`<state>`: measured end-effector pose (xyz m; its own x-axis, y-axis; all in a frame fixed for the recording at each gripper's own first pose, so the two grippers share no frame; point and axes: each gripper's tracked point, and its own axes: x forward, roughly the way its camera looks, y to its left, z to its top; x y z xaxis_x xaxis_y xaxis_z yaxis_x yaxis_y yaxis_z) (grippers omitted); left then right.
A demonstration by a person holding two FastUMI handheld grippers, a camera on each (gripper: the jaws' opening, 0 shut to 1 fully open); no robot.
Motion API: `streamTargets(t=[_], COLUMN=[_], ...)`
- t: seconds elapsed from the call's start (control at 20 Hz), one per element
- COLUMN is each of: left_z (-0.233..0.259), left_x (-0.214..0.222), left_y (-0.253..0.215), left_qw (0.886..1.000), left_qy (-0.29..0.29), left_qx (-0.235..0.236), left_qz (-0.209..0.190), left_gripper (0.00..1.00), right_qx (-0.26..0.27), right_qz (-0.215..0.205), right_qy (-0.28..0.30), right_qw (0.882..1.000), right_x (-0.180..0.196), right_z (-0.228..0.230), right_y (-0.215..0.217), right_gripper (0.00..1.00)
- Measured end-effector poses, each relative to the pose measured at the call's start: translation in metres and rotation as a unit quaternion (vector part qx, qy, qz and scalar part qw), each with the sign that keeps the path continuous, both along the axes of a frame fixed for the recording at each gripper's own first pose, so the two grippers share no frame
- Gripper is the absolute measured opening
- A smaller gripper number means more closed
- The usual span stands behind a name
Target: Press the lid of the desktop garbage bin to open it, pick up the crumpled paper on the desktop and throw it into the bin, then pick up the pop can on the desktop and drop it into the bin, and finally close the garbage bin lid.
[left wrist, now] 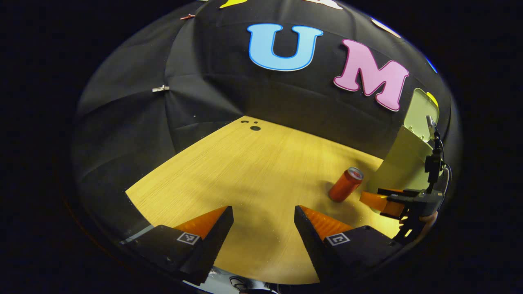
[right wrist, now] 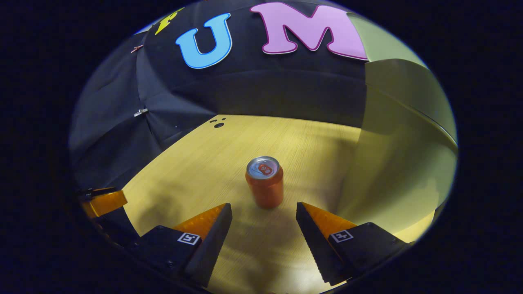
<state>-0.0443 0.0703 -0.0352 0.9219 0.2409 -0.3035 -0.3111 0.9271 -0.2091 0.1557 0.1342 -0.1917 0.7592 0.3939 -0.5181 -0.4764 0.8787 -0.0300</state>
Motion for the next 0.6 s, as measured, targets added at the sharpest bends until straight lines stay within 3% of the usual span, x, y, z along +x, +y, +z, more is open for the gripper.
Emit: streamTargets(t=[0.6], left_z=[-0.007], left_x=[-0.011], left_y=[0.007], left_qw=[0.999], left_qy=[0.015], left_qx=[0.000], left_qz=[0.042], left_gripper=[0.96], right_qx=[-0.033], right_qz=[-0.009], right_qy=[0.022], right_qw=[0.999], right_x=[0.056], right_z=[-0.046], right_y=[0.029], right_gripper=[0.99])
